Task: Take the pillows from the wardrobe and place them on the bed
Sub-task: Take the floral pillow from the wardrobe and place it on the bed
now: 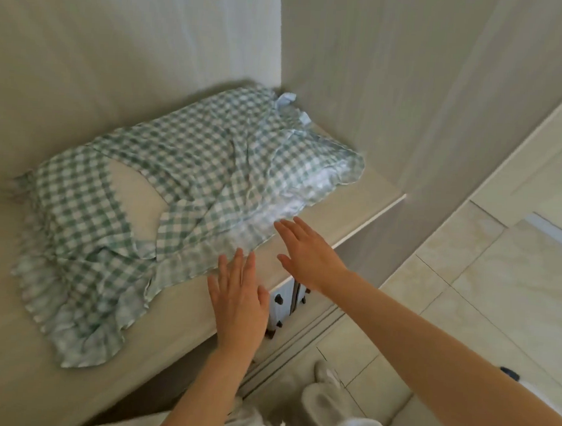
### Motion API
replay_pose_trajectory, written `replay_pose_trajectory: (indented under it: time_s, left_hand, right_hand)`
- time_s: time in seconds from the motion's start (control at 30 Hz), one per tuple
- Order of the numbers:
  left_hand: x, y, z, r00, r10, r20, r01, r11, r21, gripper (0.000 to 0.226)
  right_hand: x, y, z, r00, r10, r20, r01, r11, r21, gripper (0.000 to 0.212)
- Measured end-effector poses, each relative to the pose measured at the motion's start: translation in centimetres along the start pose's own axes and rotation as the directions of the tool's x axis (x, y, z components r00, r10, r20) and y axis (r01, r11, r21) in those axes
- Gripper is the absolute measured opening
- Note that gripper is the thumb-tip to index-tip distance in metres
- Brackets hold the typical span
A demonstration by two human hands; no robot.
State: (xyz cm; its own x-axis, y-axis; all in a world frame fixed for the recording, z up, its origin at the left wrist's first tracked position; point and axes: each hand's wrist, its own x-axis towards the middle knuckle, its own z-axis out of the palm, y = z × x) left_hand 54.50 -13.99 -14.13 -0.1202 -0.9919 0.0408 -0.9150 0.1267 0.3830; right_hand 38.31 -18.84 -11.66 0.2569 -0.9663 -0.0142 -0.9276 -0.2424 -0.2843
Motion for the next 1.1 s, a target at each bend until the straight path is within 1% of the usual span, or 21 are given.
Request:
replay_pose_trajectory:
  time_s: [0.17,0.27,0.33,0.4,0.5,0.53,0.6,0.63,0.67,0.73,0.77,0.83,0.87,0.93,1.03,1.1]
  left_hand:
    - [4.6,-0.4,0.6,0.988,-0.119,-0.099,0.128,0.988,0.087,0.053]
    - [6.3,-1.3,1.5,0.976,-0.105,-0.19,0.127,0.986,0.111,0.031]
    - [6.9,-1.7,1.7,0.96,-0.097,-0.263,0.126,0.987,0.096,0.016]
    - [7.3,-1.5,1.7,0.944,-0.107,-0.312,0.128,0.99,0.05,0.009]
    - [6.3,0.0,1.8,0.93,-0.121,-0.348,0.101,0.992,-0.074,0.03]
    - [5.5,0.7,1.8,0.927,-0.137,-0.349,0.1,0.987,-0.123,0.03]
    - [3.5,1.9,1.7,0.914,-0.204,-0.352,0.135,0.968,-0.211,0.017]
    - [2.6,2.4,1.4,0.896,-0.254,-0.365,0.165,0.952,-0.257,0.013]
    - [2.0,2.8,0.9,0.873,-0.307,-0.379,0.197,0.933,-0.302,0.014]
    - [1.3,3.3,-0.2,0.839,-0.355,-0.412,0.206,0.909,-0.363,0.017]
    - [1.0,3.5,-0.9,0.833,-0.351,-0.429,0.189,0.908,-0.375,0.019]
    - [0.8,3.7,-2.4,0.831,-0.33,-0.448,0.148,0.907,-0.394,0.025]
    - [0.7,3.7,-3.1,0.831,-0.317,-0.457,0.128,0.909,-0.397,0.026]
    - [0.6,3.4,-4.4,0.831,-0.291,-0.475,0.098,0.916,-0.389,0.024]
    - [0.8,3.3,-6.0,0.823,-0.246,-0.512,0.054,0.931,-0.361,0.017]
    - [1.3,3.7,-7.0,0.805,-0.216,-0.552,0.01,0.936,-0.352,0.017]
  right_hand:
    - [4.4,2.7,0.1,0.987,-0.112,0.115,0.122,0.99,-0.077,0.065]
    - [6.6,4.1,-0.2,0.97,-0.159,0.184,0.174,0.983,-0.063,0.061]
    - [7.4,4.8,-0.3,0.959,-0.21,0.192,0.222,0.974,-0.045,0.059]
    - [7.8,5.3,-0.4,0.947,-0.292,0.134,0.298,0.954,-0.031,0.059]
    - [8.0,5.4,-0.9,0.902,-0.431,0.034,0.432,0.902,-0.01,0.069]
    - [8.0,5.4,-1.1,0.878,-0.478,0.017,0.478,0.878,0.007,0.075]
    - [7.7,5.3,-1.2,0.832,-0.555,0.015,0.555,0.832,0.006,0.087]
    - [7.5,5.3,-1.2,0.816,-0.577,0.032,0.578,0.816,-0.017,0.093]
    - [7.2,5.1,-1.1,0.806,-0.589,0.059,0.592,0.805,-0.048,0.098]
    - [7.0,4.8,-0.9,0.807,-0.581,0.107,0.59,0.798,-0.123,0.1]
    - [7.2,4.7,-0.8,0.82,-0.562,0.104,0.572,0.804,-0.161,0.097]
    - [7.9,4.7,-1.1,0.873,-0.486,0.049,0.485,0.85,-0.206,0.087]
    - [8.4,4.8,-1.4,0.901,-0.434,0.03,0.43,0.877,-0.215,0.086]
    - [9.1,5.2,-2.2,0.928,-0.369,0.041,0.367,0.896,-0.251,0.092]
    - [9.0,5.5,-2.9,0.923,-0.382,0.05,0.378,0.872,-0.312,0.106]
    - [8.4,5.0,-3.1,0.917,-0.399,-0.002,0.375,0.862,-0.342,0.109]
